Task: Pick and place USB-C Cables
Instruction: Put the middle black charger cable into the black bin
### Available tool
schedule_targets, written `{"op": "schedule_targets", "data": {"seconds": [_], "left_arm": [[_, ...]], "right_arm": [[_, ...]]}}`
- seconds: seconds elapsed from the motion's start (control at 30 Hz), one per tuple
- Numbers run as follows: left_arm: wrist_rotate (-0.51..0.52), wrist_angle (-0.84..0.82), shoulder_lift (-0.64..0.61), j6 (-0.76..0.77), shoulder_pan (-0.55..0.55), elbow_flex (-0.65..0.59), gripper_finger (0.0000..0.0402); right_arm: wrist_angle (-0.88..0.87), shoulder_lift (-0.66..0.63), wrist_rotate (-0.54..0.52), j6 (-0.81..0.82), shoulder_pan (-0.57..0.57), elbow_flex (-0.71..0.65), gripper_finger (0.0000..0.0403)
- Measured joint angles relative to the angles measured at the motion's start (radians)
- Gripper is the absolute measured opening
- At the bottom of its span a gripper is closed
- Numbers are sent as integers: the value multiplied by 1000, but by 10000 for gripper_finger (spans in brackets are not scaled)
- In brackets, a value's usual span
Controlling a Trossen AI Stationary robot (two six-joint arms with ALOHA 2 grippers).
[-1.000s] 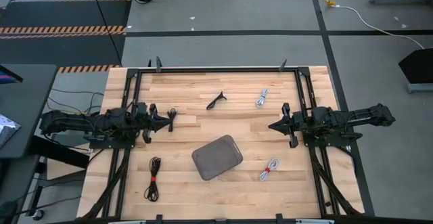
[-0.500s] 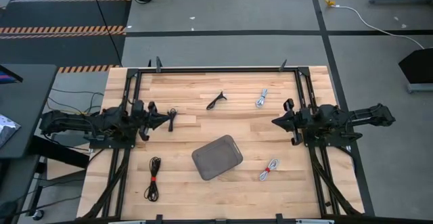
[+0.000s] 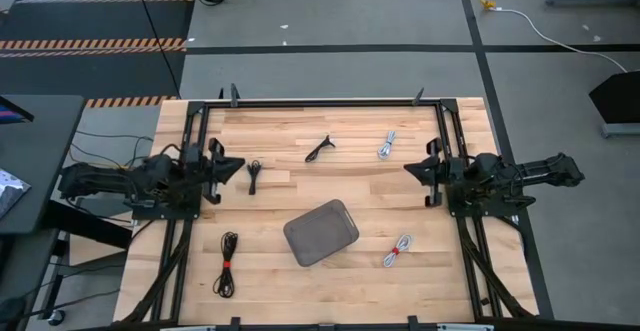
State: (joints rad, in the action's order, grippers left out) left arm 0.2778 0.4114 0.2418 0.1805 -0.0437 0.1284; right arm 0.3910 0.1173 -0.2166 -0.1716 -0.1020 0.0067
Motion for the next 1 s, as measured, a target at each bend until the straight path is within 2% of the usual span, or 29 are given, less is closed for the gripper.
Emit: {"op": "schedule_targets", "data": {"seconds": [0.23,0.37,0.5,0.6,0.73,0.83,1.0], "left_arm": [[253,-496,86,29,2,273,136],[315,-770,207,157,2,429,187],[359,-1020,373,352,6,550,210],[327,-1167,509,512,34,615,212],[202,-1303,683,654,105,650,206],[107,-1317,794,688,155,650,205],[47,-1307,944,699,209,650,204]], "right_arm": [[-14,0,-62,-6,0,0,56],[-35,0,-102,22,0,0,89],[-36,0,-149,74,0,0,118],[-38,0,-193,106,0,0,135],[-55,0,-237,125,0,0,150],[-58,0,-239,146,0,0,155],[-58,0,-238,153,0,0,158]]}}
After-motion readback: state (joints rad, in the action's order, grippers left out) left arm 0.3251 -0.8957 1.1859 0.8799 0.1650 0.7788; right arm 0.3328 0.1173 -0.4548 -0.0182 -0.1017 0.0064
